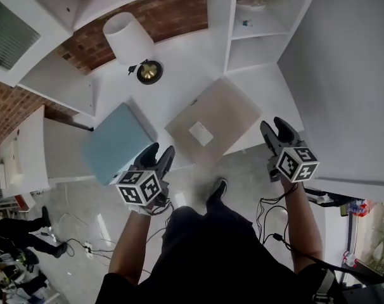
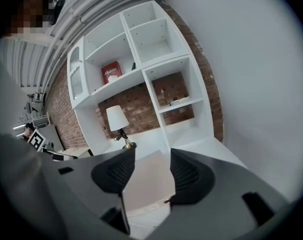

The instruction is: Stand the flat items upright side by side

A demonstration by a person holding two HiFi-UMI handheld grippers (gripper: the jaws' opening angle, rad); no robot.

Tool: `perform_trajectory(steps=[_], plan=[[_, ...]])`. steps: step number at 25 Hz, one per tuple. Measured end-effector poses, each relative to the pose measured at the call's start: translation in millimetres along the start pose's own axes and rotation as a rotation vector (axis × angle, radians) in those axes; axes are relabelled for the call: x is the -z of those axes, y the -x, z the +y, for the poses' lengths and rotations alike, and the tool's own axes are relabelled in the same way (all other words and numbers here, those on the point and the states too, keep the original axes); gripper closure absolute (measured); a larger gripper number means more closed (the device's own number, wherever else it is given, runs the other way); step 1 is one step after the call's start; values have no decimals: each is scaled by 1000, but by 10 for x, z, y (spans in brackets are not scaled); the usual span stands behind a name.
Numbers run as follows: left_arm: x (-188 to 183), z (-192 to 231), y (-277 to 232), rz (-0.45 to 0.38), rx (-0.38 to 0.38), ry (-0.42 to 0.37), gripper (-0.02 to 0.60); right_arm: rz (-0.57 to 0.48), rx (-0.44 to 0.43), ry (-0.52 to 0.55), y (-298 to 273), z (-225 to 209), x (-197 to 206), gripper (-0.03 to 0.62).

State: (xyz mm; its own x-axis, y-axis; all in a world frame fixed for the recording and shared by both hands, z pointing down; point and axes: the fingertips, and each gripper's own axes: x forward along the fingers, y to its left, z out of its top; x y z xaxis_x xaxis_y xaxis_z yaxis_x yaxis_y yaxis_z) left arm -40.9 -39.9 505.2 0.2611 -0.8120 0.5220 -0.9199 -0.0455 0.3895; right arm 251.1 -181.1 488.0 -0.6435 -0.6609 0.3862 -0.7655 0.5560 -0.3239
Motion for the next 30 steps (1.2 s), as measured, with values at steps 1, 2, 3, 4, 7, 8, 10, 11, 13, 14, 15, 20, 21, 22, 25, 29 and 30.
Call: perform_trajectory(steps=[1,2,3,4,7,8,10,11,13,14,15,20,21,22,25,29,30], plan=[[71,20,-66,17,-19,18,373,16,-18,9,-76,-69,25,369],[144,36,-127,31,-39,33,374,32,-35,21,-149,-130,52,355],[214,47,-182,44,-56,44,374,47,-51,35,-221,-183,81,339],[276,52,-234,55,-68,55,374,63,-66,51,-291,-228,107,329],[434,57,-393,86,-79,85,371,108,-92,79,-500,-359,178,322],[497,61,-447,100,-77,93,371,127,-96,74,-571,-409,212,322],[638,63,-545,134,-63,104,370,174,-108,50,-714,-502,308,324],[705,60,-590,151,-53,110,368,201,-116,42,-792,-543,365,324],[820,63,-679,183,-35,125,367,261,-135,50,-960,-619,489,324],[867,73,-723,198,-31,133,365,295,-145,60,-1042,-644,549,324],[906,88,-761,212,-32,139,364,328,-156,68,-1119,-660,606,322],[1065,182,-862,257,-65,164,359,444,-228,93,-1455,-643,819,315],[1090,203,-867,259,-72,179,357,460,-237,109,-1514,-634,838,313],[1119,224,-870,263,-77,200,356,476,-242,127,-1570,-629,859,313],[1228,255,-906,279,-71,278,353,531,-258,155,-1713,-633,950,316],[1281,247,-1006,289,-50,337,348,594,-270,168,-1840,-657,1058,322],[1285,244,-1023,289,-46,345,350,607,-273,170,-1852,-649,1093,324]])
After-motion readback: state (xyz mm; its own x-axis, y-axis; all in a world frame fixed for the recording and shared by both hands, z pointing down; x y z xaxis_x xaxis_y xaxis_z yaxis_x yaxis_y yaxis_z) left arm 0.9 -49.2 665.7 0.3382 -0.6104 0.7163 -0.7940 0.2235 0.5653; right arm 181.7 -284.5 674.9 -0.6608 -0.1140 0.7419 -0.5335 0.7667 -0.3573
